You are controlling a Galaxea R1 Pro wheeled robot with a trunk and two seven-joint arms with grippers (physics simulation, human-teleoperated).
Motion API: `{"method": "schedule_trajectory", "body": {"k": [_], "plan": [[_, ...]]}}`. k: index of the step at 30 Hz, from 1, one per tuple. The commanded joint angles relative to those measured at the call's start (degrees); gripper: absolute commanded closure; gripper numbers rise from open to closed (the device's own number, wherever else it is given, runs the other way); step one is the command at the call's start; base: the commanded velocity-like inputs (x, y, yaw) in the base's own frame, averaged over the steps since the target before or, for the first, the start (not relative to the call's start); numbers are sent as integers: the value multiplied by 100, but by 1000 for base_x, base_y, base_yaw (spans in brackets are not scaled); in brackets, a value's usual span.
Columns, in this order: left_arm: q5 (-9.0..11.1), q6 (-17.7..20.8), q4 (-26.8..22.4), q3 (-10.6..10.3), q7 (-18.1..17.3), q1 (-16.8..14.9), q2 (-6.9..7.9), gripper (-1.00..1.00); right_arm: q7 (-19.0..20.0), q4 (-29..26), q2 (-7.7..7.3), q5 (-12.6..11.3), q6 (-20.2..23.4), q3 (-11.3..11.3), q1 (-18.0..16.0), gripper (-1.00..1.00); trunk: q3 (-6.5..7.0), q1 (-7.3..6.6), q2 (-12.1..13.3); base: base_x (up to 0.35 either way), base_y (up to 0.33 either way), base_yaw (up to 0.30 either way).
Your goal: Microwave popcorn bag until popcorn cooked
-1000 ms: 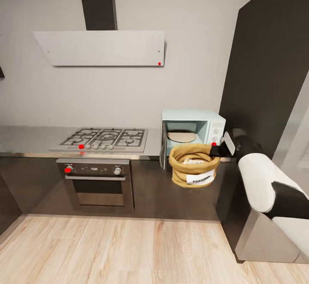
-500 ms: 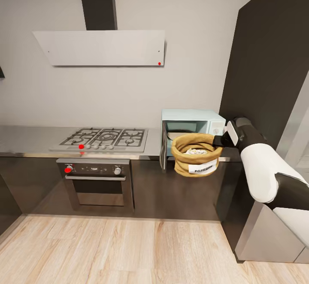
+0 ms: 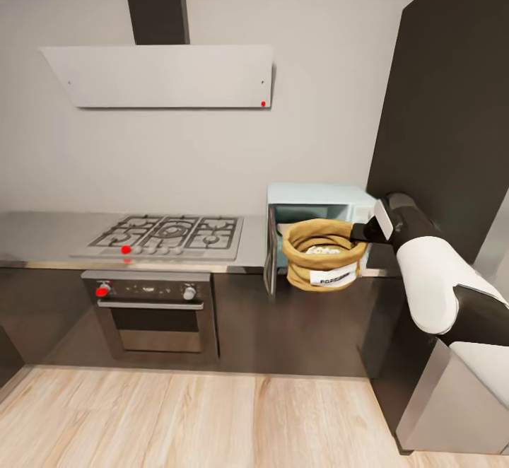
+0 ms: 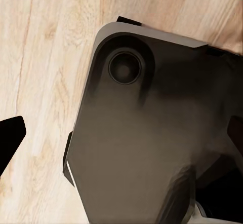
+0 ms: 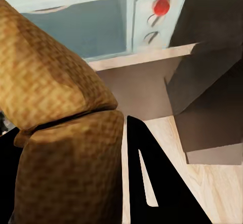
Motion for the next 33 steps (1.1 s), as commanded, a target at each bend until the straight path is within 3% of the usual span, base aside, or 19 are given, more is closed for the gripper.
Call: {"method": "schedule_trajectory", "body": {"k": [1, 23, 28, 33], "plan": [[18, -17, 0, 0, 14, -3, -2, -100, -16, -4, 4, -9, 15, -30, -5, 100, -7, 3, -4, 321, 0, 0], [61, -24, 0, 9, 14, -3, 7, -100, -16, -4, -12, -9, 15, -13, -5, 100, -7, 3, -4, 321, 0, 0], [69, -28, -6, 30, 14, -3, 7, -100, -23, 20, -66, -1, 15, -4, -5, 100, -7, 3, -4, 231, 0, 0], [71, -29, -9, 35, 14, -3, 7, -100, -25, 65, -266, 0, 15, -2, -5, 100, -7, 3, -4, 12, 0, 0]]}}
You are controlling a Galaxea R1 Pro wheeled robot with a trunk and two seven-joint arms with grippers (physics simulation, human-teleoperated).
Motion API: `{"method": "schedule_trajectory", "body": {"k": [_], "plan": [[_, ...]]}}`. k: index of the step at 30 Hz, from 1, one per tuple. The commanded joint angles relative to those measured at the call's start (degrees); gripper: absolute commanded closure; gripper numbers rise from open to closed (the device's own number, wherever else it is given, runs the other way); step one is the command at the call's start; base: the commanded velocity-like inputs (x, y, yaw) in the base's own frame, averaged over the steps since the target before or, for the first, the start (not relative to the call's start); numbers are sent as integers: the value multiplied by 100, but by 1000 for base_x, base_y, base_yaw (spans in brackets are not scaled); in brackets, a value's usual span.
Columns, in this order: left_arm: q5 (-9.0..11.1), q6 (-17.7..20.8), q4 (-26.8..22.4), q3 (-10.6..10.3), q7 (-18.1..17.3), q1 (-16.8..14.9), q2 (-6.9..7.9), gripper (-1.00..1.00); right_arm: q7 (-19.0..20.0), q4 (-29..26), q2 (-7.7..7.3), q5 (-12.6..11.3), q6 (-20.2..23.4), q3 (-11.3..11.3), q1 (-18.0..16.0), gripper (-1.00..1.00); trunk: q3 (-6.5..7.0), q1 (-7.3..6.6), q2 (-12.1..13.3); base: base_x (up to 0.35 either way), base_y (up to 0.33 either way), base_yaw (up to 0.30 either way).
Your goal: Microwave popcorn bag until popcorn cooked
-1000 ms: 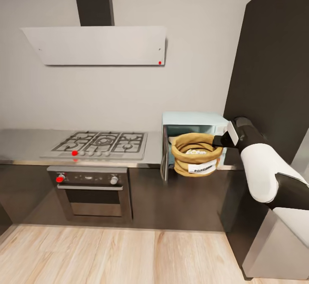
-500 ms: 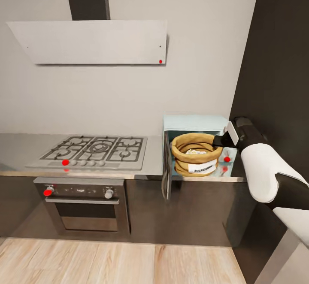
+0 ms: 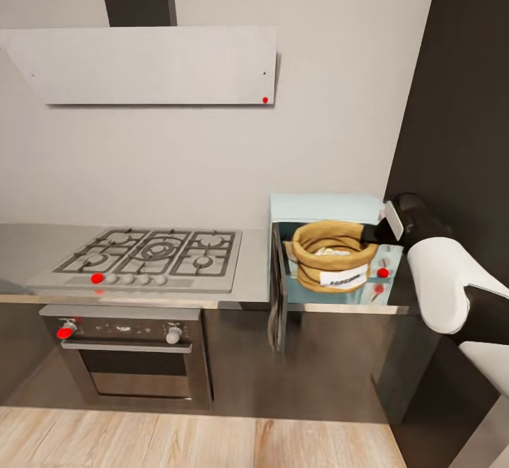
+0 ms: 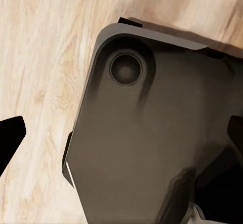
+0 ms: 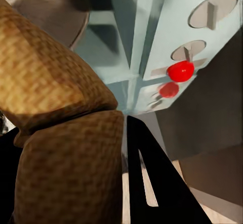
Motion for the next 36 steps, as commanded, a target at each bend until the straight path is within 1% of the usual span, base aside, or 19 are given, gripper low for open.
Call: {"method": "schedule_trajectory", "body": {"k": [1, 4, 5, 7, 9, 13, 18, 23, 28, 29, 31, 36], "plan": [[17, -16, 0, 4, 14, -3, -2, -100, -16, -2, -3, -17, 15, -30, -5, 100, -7, 0, -4, 0, 0, 0], [17, -17, 0, 4, 14, -3, -2, -100, -16, 45, -6, -17, 15, -29, -5, 100, -7, 0, -4, 0, 0, 0], [17, -14, 0, 4, 14, -3, -2, -100, -16, 125, -4, -17, 15, -28, -5, 100, -7, 0, -4, 0, 0, 0], [17, -14, 0, 4, 14, -3, -2, -100, -16, 502, -8, -17, 15, -33, -5, 100, -7, 0, -4, 0, 0, 0], [17, -13, 0, 4, 14, -3, -2, -100, -20, 633, -12, -20, 15, -34, -5, 100, -7, 0, -4, 0, 0, 0], [17, -12, 0, 4, 16, -3, -2, -100, -20, 665, -19, -18, 15, -34, -5, 100, -7, 0, -4, 0, 0, 0], [17, -13, 0, 0, 13, -3, -2, -100, -22, 666, -19, -19, 15, -35, -5, 100, -7, 0, -4, 206, 0, 0], [18, -12, 0, 0, 18, -3, -2, -100, -18, 658, -26, -22, 15, -34, -5, 100, -7, 0, -4, 54, 0, 0], [17, -11, 2, -5, 6, -3, -2, -100, -23, 654, -30, -17, 15, -34, -5, 100, -7, 0, -4, 275, 0, 0], [17, -11, 1, -5, 5, -3, -2, -100, -22, 653, -55, -17, 15, -34, -5, 100, -7, 0, -4, 307, 0, 0], [17, -11, 1, -1, 8, -3, -2, -100, -17, 656, -197, -21, 15, -34, -5, 100, -7, 0, -4, 265, 0, 0], [17, -11, 3, -2, 7, -3, -2, -100, -18, 656, -229, -17, 15, -33, -5, 100, -7, 0, -4, 215, 0, 0]]}}
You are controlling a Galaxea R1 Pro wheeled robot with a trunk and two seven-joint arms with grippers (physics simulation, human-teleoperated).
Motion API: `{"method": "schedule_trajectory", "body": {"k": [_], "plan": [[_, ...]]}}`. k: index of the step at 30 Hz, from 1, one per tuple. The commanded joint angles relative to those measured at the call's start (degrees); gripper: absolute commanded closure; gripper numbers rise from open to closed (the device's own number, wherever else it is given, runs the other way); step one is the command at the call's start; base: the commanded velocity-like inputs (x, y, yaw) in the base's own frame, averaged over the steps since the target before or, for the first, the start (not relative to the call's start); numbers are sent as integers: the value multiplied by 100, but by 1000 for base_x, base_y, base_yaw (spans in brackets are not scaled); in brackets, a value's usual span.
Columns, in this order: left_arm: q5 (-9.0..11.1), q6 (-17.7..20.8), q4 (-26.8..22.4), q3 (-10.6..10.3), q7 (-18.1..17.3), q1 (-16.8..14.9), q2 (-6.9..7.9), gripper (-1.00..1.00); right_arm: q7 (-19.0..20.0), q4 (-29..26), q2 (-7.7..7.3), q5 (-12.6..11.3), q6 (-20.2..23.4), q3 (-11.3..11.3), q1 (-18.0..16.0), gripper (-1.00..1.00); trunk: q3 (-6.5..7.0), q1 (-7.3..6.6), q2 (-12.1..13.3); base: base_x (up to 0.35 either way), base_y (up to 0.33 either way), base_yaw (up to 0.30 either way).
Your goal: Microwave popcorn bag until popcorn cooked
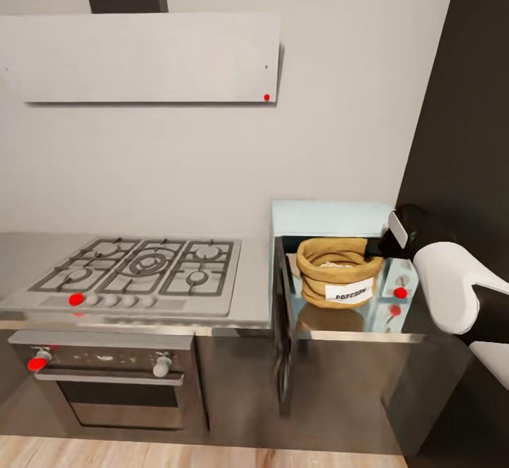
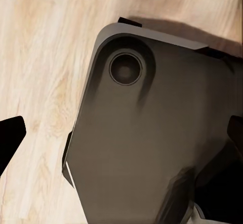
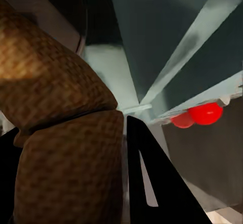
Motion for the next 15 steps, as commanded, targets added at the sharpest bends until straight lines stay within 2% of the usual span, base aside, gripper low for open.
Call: {"method": "schedule_trajectory", "body": {"k": [1, 7, 12, 15], "plan": [[17, -16, -1, 2, 13, -3, -2, -100, -18, -3, 5, 6, 14, -49, -5, 100, -7, 2, -4, 209, 0, 0], [17, -16, -2, 8, 19, -3, -2, -100, -18, -2, 13, 6, 14, -40, -5, 100, -7, 2, -4, 180, 0, 0], [25, -16, -3, 12, 29, -3, -2, -100, -23, 6, 13, 6, 14, -40, -5, 100, -7, 2, -4, 23, 0, 0], [23, -16, -3, 9, 22, -3, -2, -100, -21, 13, 18, 5, 14, -40, -5, 100, -7, 2, -4, 155, 0, 0]]}}
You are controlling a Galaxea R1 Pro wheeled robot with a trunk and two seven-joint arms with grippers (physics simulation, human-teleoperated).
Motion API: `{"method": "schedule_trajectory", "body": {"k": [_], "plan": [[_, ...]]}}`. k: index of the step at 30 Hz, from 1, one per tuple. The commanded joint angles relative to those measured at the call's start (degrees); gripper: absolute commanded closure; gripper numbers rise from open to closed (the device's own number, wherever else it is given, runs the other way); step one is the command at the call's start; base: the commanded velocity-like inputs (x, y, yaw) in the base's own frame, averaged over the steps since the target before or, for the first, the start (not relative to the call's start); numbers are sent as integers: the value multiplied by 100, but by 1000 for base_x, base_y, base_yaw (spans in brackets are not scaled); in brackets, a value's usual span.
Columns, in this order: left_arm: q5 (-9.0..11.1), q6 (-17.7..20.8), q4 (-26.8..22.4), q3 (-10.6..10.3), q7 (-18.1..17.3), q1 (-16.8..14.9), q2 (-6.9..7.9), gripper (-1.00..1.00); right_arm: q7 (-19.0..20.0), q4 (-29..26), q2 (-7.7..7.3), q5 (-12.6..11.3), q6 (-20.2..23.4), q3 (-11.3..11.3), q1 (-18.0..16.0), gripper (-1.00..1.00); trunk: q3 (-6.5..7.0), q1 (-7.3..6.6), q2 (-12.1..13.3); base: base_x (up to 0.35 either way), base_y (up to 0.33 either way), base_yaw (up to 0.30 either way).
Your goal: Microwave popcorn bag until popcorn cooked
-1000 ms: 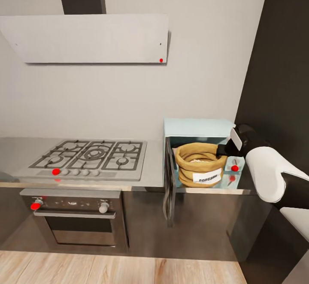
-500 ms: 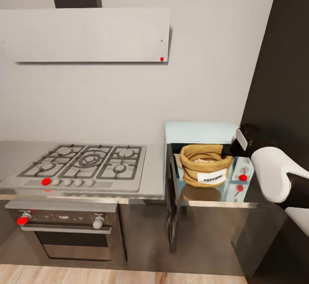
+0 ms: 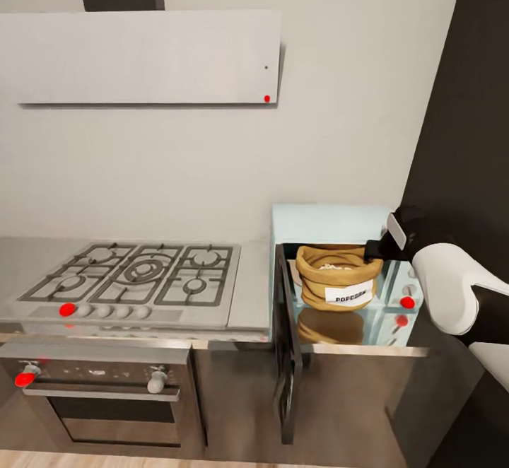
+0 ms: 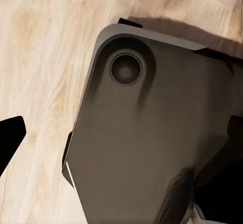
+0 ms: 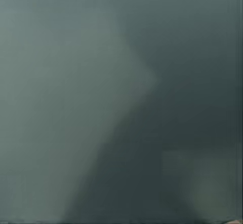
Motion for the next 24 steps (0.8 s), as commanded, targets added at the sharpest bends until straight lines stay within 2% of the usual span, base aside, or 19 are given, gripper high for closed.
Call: {"method": "schedule_trajectory", "body": {"k": [1, 15, 16, 24], "plan": [[15, -18, 6, 0, 13, -5, -2, -100, -15, -49, 12, -24, 16, -51, -27, 100, -6, 36, -1, 136, 0, 0], [20, -18, 6, 0, 14, -5, -2, -100, -12, -25, 21, -35, 16, -51, -27, 100, -6, 36, -1, 6, 0, 0], [20, -18, 6, 0, 13, -5, -2, -100, -12, -25, 21, -39, 16, -54, -27, -100, -6, 36, -1, 0, 0, 0], [20, -18, 6, 0, 12, -5, -2, -100, -4, -30, 20, -57, 16, -60, -27, -100, -6, 36, -1, 0, 0, 0]]}}
